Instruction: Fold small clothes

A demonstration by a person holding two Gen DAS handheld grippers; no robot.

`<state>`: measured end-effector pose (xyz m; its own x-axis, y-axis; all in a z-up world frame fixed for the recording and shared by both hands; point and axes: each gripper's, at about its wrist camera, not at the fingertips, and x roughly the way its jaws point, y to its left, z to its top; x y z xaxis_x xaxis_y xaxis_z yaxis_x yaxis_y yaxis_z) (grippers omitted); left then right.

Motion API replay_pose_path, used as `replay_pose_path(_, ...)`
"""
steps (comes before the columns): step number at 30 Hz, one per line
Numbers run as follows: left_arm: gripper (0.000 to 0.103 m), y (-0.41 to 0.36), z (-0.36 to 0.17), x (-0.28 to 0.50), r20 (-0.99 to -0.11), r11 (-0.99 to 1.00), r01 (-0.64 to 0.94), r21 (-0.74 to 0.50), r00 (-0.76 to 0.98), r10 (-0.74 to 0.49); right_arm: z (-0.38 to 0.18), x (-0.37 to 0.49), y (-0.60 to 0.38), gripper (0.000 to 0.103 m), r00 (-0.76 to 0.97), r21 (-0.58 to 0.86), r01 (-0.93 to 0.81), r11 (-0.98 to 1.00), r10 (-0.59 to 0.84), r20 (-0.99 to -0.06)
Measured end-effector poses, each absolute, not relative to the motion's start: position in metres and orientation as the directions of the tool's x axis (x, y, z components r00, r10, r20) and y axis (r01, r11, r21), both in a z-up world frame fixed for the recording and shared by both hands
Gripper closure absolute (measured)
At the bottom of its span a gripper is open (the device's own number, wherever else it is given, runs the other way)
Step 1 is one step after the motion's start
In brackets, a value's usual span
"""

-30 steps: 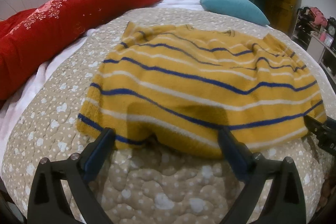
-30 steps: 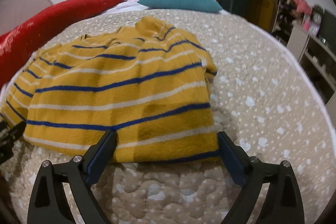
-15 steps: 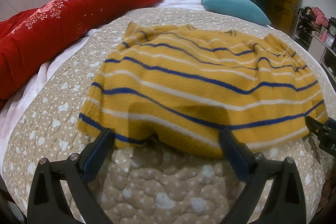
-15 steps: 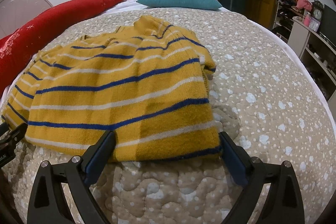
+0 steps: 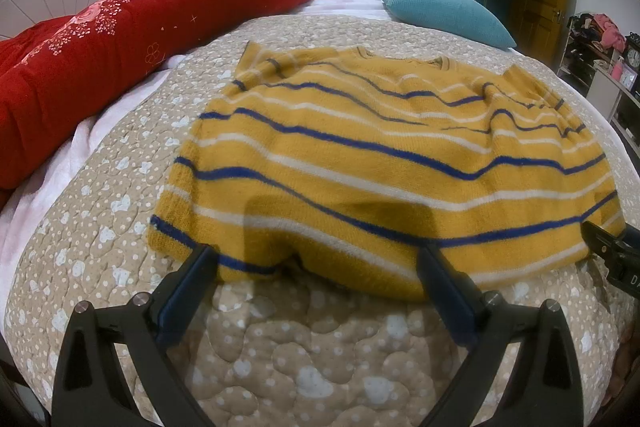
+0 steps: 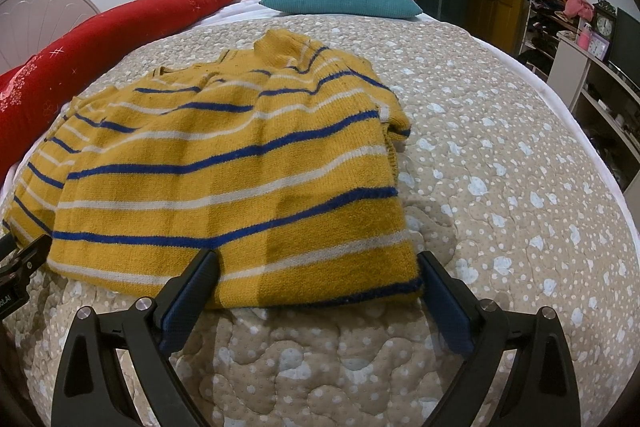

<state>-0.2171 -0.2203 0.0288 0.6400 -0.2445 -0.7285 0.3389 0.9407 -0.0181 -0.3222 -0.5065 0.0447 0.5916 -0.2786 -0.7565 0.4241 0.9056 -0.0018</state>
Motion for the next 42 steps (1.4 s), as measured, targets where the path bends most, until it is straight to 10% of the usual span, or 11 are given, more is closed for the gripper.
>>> replay_pose_path(23,0.000,-0.230,0.026,-0.207,-0.777,0.942,0.333,0.024,0.600,-0.192,0.042,-0.323,-0.516,0.000,0.603,0.075,0.418,0.905,-0.215,-0.769)
replay_pose_path(42,0.000,-0.187,0.045,-0.223,-0.645,0.874,0.382,-0.299,0.594,-0.480,0.048,-0.337,-0.536,0.001,0.676,0.287,0.394,0.873,-0.064,-0.734)
